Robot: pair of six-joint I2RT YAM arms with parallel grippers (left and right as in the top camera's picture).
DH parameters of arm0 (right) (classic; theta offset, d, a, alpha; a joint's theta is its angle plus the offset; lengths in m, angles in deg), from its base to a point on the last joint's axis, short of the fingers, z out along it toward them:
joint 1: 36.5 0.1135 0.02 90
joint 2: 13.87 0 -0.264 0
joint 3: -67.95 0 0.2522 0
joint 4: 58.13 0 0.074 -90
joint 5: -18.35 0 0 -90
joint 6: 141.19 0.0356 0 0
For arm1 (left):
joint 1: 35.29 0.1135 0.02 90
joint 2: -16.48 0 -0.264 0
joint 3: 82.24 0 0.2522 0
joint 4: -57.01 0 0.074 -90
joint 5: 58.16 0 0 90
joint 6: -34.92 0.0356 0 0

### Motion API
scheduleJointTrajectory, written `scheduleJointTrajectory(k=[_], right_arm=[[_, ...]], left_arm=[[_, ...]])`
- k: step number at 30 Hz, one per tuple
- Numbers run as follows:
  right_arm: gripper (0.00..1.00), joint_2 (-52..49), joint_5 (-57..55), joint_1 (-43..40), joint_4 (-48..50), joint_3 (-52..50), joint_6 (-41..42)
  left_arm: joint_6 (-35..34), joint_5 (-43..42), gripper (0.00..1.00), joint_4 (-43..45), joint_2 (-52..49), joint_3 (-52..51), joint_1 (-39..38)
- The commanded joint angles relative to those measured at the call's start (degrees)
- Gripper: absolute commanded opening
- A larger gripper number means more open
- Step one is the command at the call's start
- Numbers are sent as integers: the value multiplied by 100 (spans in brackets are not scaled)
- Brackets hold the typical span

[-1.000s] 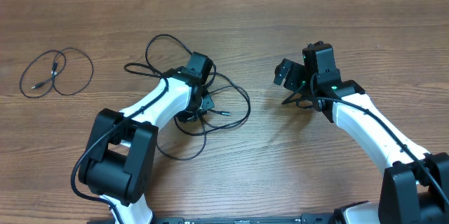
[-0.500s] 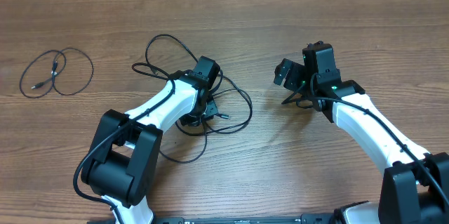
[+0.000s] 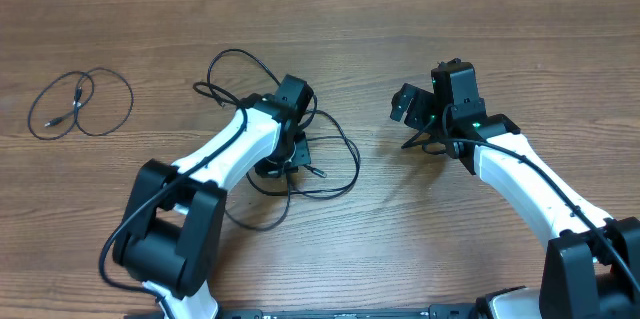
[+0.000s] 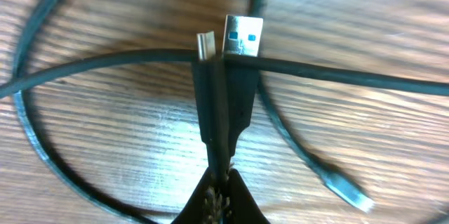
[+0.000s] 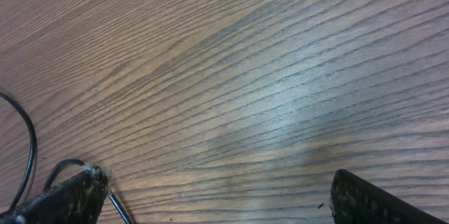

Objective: Untangle cables
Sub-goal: 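Lift the left gripper up and left, raising the cable with its plug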

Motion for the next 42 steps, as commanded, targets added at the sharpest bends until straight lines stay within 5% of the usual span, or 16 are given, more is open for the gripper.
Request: scheduleJointTrajectory(k=[1, 21, 27, 42], right_arm=[[100, 4, -57, 15, 33, 7, 11], [100, 4, -59, 15, 33, 7, 11], [100, 4, -57, 15, 33, 7, 11], [100, 4, -52, 15, 33, 7, 13]], left_arm=[[372, -74, 4, -52, 732, 382, 31], [1279, -79, 4, 769, 3875, 734, 20], [2129, -76, 4, 1139, 4562, 732, 22], [2243, 122, 4, 662, 4601, 732, 22]])
